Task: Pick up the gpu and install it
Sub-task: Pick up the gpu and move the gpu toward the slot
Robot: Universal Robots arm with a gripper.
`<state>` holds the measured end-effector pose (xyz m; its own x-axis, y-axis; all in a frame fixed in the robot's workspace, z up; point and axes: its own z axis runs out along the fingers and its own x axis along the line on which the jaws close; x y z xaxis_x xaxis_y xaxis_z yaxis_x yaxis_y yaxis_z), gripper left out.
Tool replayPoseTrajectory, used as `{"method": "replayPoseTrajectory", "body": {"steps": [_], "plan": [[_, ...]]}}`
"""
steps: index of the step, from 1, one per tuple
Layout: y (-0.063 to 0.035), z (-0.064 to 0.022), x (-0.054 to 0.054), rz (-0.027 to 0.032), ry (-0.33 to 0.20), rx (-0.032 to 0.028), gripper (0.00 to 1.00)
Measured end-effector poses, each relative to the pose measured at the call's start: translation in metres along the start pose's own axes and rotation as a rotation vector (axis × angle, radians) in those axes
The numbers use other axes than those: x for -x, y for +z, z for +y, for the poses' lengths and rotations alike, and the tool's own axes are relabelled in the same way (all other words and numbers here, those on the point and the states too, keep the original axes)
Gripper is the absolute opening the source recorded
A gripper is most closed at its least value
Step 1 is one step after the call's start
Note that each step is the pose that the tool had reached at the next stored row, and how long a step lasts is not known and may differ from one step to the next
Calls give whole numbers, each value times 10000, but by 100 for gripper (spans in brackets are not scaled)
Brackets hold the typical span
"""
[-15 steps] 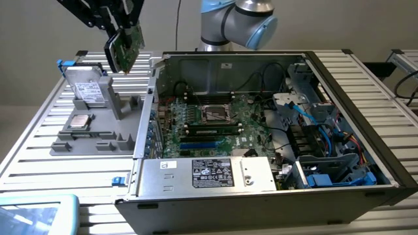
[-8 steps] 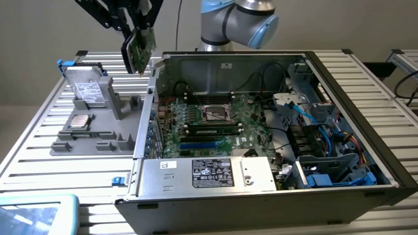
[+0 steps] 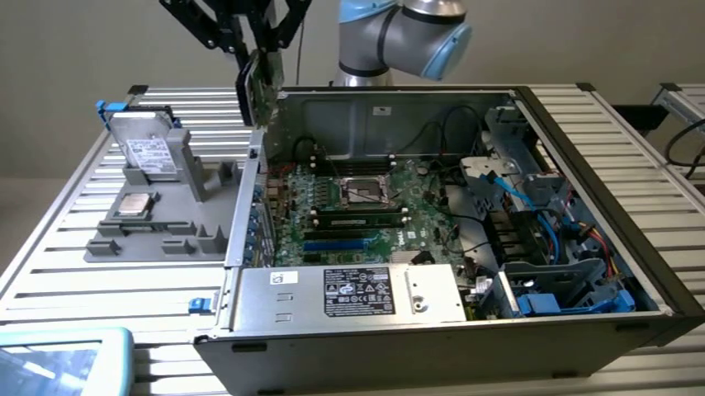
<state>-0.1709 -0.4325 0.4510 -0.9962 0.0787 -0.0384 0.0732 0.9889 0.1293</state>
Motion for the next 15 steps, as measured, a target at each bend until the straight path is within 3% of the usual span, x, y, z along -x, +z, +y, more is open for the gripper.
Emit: {"method": "replayPoseTrajectory", "body": {"steps": [9,15], "plan": [[9,-27,326,96,13,24,27],[14,-41,513,218,30,58,27]]}}
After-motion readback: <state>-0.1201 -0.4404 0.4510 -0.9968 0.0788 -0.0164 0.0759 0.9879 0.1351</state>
